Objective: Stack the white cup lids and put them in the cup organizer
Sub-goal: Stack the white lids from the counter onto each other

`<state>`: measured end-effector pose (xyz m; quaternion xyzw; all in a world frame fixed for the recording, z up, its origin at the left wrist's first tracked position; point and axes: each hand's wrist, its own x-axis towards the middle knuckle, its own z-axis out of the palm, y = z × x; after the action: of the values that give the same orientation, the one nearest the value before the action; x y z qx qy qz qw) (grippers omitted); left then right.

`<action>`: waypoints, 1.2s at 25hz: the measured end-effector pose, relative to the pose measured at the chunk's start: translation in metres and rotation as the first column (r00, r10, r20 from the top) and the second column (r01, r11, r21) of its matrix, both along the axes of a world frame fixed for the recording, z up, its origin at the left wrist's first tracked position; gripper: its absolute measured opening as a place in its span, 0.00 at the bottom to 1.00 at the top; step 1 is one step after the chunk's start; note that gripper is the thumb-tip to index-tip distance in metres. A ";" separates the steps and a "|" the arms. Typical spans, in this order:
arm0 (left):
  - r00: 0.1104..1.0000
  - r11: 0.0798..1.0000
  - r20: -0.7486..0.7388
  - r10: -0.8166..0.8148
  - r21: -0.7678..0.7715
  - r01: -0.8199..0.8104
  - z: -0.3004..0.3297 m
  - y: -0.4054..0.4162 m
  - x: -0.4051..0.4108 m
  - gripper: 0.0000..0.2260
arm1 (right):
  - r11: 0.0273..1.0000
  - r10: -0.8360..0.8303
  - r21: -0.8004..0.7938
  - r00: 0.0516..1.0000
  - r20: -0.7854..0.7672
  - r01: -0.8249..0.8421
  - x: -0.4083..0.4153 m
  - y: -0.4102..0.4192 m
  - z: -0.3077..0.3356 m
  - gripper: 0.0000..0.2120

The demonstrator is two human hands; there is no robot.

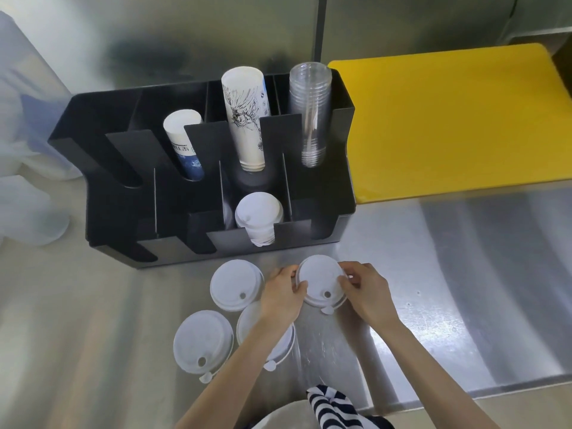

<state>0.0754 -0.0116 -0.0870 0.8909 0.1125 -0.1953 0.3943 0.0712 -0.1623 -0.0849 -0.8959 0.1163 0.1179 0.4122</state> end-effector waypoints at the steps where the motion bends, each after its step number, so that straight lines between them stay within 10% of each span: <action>1: 0.999 0.999 0.008 -0.039 0.023 0.039 0.003 0.003 -0.002 0.17 | 1.000 0.009 -0.027 1.000 0.009 -0.009 -0.001 0.002 0.002 0.15; 9: 0.956 0.895 0.088 -0.281 0.383 0.228 0.025 0.051 -0.060 0.27 | 0.958 0.287 -0.073 0.945 0.154 -0.279 -0.041 0.045 0.022 0.16; 18: 0.944 0.850 0.023 -0.329 0.442 0.286 0.012 0.067 -0.087 0.34 | 0.922 0.386 -0.006 0.922 0.016 -0.386 -0.067 0.077 0.005 0.18; 30: 0.958 0.985 0.229 -0.170 0.067 0.159 0.030 0.051 -0.069 0.35 | 0.989 0.111 0.096 0.993 0.048 -0.115 -0.043 0.053 0.025 0.15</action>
<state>0.0059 0.0392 -0.0573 0.9232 -0.0046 -0.1182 0.3657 0.0278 -0.1095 -0.0602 -0.8818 0.0508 0.1277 0.4511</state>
